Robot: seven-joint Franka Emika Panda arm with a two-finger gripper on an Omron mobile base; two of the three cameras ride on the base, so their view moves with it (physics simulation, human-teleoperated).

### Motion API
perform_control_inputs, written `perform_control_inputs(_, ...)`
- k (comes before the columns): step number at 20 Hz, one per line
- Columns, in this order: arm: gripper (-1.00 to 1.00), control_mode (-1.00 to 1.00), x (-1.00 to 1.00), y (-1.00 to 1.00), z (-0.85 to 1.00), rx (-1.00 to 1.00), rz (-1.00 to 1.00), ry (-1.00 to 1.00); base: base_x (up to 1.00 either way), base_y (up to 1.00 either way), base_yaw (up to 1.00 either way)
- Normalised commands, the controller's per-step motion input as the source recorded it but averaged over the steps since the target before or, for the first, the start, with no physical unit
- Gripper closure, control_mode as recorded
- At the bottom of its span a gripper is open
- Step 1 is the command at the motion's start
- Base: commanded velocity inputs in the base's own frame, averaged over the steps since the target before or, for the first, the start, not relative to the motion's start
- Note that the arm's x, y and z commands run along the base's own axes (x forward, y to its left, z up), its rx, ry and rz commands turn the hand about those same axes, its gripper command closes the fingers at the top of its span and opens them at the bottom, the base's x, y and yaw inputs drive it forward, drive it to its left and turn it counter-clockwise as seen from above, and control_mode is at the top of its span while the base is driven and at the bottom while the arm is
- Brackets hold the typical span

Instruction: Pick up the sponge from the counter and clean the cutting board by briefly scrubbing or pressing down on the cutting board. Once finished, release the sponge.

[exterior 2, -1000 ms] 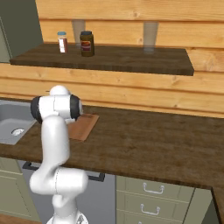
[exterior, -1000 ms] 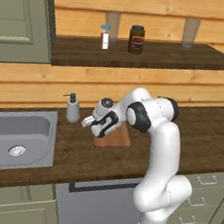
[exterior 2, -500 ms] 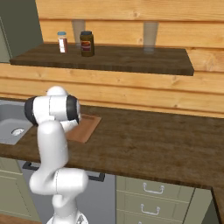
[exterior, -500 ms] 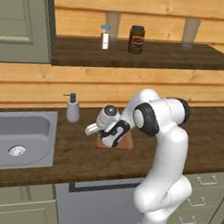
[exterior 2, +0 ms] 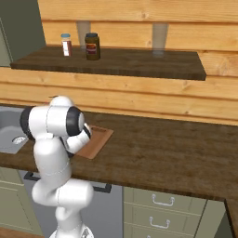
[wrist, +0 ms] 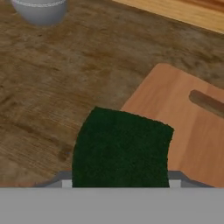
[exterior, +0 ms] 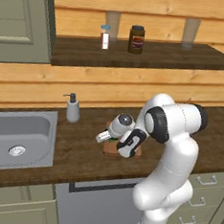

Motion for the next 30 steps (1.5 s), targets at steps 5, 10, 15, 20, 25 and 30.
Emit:
perform_control_inputs(5, 1.0, -1.0, -0.42, 0.21, 0.12, 0.0, 0.0, 0.08, 0.0, 0.0, 0.0)
perform_control_inputs(10, 1.0, -1.0, -0.34, 0.09, 0.08, 0.0, 0.0, 0.15, 0.0, 0.0, 0.0)
perform_control_inputs(15, 1.0, -1.0, 0.53, -0.29, 0.0, 0.0, -0.01, 0.03, 0.0, 0.0, 0.0)
perform_control_inputs(20, 1.0, -1.0, 0.99, -0.32, 0.03, 0.0, 0.0, 0.0, 0.0, 0.0, 0.0)
perform_control_inputs(25, 1.0, -1.0, 0.37, -0.55, 0.14, 0.0, -0.01, 0.0, 0.0, 0.0, 0.0)
perform_control_inputs(30, 1.0, -1.0, -0.26, -0.44, 0.04, 0.0, -0.05, 0.07, 0.0, 0.0, 0.0)
